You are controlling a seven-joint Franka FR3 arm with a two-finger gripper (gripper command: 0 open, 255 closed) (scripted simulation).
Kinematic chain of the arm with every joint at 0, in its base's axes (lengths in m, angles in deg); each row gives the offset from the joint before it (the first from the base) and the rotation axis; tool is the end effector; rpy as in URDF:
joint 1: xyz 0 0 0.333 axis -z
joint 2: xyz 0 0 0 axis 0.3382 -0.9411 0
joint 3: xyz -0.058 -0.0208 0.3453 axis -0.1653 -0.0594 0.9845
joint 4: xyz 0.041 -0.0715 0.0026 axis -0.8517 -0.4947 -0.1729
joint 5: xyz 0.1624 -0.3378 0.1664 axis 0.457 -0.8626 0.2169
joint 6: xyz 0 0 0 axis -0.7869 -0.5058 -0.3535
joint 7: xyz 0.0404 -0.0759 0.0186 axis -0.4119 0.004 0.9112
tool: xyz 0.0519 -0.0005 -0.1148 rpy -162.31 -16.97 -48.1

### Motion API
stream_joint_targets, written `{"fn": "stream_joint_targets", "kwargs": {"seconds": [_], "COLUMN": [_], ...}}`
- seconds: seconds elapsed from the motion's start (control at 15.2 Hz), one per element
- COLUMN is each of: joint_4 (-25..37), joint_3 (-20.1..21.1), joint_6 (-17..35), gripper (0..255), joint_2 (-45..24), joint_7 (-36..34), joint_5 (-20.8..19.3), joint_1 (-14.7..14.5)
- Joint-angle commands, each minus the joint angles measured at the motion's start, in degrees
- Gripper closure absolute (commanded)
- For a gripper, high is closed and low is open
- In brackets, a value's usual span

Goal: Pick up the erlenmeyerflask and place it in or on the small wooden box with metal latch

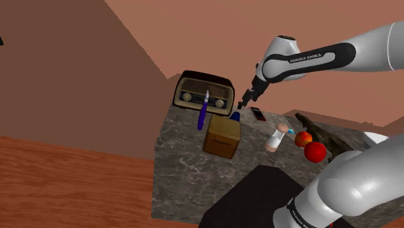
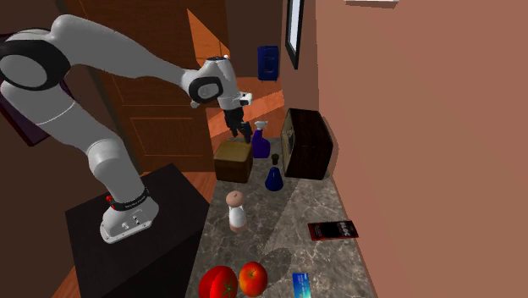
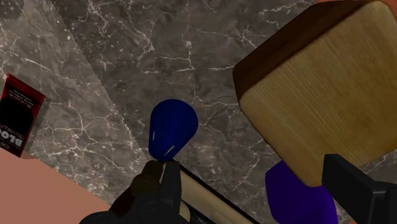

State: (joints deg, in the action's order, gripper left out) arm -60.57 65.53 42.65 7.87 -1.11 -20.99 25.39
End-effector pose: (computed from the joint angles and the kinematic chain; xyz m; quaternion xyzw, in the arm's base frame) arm 0.4357 -0.1665 0.4393 0.9955 -0.0036 0.0775 0.0551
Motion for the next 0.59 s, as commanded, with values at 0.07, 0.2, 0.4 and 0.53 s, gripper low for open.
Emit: {"fn": "stream_joint_targets", "kwargs": {"seconds": [0.07, 0.2, 0.4, 0.53], "joint_4": [2.2, 4.1, 7.6, 10.3], "joint_3": [-2.3, -3.7, -5.5, -6.1], "joint_6": [5.1, 8.1, 12.0, 14.1], "gripper": [0, 0, 0, 0], "joint_2": [-5.9, -10.0, -16.4, -20.8], "joint_7": [3.2, 5.8, 10.2, 13.5], "joint_5": [1.0, 2.5, 5.9, 8.8], "joint_1": [0.2, 0.3, 0.6, 1.1]}}
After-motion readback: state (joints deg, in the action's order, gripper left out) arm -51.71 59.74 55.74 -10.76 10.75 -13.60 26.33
